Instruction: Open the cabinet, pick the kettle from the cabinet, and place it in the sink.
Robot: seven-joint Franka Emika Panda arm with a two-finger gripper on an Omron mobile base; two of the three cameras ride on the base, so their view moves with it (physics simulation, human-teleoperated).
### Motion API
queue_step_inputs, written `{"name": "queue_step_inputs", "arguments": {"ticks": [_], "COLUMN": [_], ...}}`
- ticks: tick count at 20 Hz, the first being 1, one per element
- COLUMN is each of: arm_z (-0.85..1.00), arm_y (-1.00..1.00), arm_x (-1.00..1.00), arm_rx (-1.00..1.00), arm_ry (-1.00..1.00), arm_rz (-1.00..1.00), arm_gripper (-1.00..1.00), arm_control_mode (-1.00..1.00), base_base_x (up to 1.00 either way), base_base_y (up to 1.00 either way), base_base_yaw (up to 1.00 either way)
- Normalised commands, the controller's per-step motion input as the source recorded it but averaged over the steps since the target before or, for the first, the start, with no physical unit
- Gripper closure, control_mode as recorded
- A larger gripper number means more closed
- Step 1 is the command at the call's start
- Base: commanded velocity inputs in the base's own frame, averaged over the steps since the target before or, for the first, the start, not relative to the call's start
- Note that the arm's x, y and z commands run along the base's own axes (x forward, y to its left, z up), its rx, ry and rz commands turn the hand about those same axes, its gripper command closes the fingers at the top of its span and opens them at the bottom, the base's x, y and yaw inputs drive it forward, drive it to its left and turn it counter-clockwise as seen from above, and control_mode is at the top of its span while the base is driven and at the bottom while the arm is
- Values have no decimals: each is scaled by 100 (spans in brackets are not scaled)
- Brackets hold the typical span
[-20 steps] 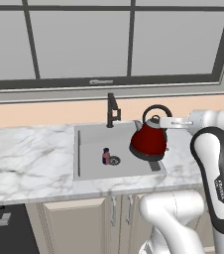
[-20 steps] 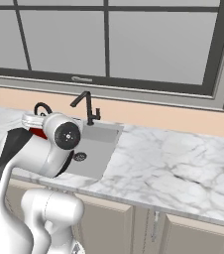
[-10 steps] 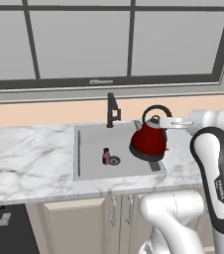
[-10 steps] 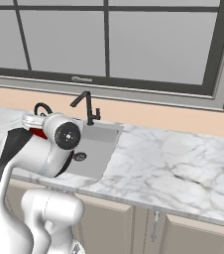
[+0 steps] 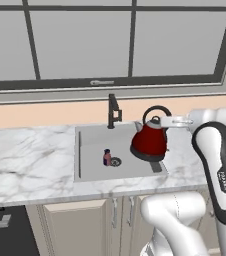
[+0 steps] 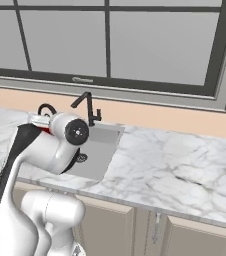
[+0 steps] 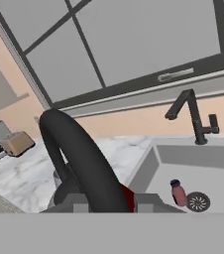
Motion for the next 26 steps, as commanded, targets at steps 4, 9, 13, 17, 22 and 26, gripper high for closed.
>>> {"name": "queue_step_inputs", "arguments": {"ticks": [4, 9, 13, 17, 22, 26], "arm_z": [-2, -14, -17, -20, -22, -25], "arm_y": [-19, -17, -20, -10, -1, 1], "arm_x": [19, 3, 7, 20, 26, 29], "arm_rx": [0, -4, -1, 0, 0, -1], "arm_ry": [5, 3, 0, 0, -2, -4], "arm_rz": [13, 15, 3, 0, 0, 0], "arm_gripper": [100, 100, 100, 100, 100, 100], "arm_control_mode": [-100, -100, -100, -100, -100, -100], "base_base_x": [0, 0, 0, 0, 0, 0], "base_base_y": [0, 0, 0, 0, 0, 0], "base_base_yaw": [0, 0, 0, 0, 0, 0]}}
